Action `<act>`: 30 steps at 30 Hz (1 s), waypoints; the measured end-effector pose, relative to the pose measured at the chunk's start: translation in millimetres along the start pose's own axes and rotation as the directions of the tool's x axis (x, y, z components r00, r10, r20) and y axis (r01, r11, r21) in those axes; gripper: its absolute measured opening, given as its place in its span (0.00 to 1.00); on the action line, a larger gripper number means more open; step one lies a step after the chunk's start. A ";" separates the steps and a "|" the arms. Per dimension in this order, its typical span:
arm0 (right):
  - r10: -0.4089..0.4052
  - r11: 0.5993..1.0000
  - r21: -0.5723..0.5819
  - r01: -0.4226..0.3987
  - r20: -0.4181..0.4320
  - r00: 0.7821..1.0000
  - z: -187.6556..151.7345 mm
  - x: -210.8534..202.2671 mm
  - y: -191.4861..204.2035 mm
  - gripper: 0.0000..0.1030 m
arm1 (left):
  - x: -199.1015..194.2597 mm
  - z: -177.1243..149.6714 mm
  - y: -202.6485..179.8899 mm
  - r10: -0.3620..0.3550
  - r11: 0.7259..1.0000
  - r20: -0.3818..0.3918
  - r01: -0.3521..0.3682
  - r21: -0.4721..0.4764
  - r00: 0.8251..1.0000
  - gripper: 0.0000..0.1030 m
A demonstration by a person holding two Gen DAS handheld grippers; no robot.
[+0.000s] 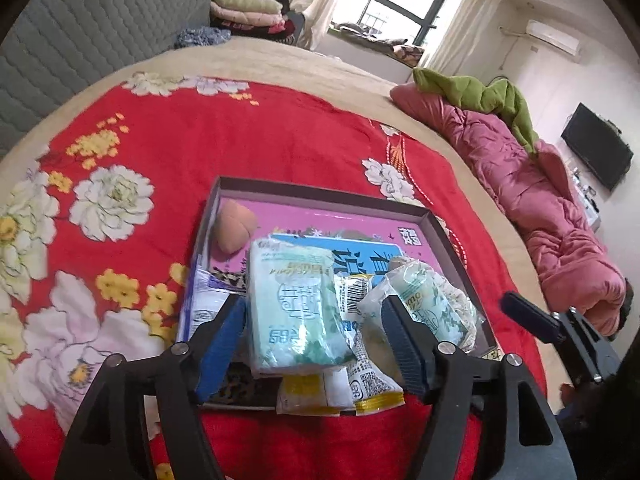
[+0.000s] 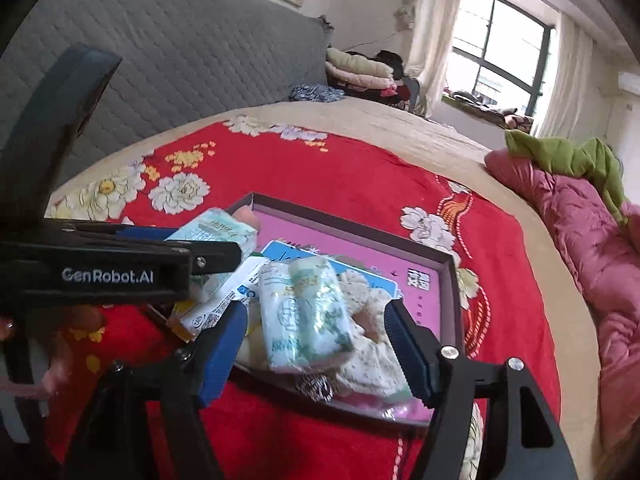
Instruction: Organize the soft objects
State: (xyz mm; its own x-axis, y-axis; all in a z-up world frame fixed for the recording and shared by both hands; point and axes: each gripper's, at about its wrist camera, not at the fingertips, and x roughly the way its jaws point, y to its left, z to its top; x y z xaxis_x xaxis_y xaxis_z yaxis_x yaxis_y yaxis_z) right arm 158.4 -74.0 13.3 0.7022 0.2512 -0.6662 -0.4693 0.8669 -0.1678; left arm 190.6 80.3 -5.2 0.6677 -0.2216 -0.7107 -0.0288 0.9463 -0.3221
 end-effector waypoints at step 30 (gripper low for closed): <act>0.007 0.955 0.294 -0.024 0.059 0.998 -50.6 -97.9 -46.8 0.70 | -111.6 -71.0 -62.0 0.210 0.974 0.120 -0.218 0.061 0.970 0.76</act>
State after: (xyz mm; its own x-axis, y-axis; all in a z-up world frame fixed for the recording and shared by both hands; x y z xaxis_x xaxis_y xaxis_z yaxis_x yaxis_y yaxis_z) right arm 84.5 -161.0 49.6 0.7289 0.2822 -0.6237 -0.3077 0.9489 0.0698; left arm 65.0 29.6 49.6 0.7312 0.0117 -0.6820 -0.1284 0.9843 -0.1207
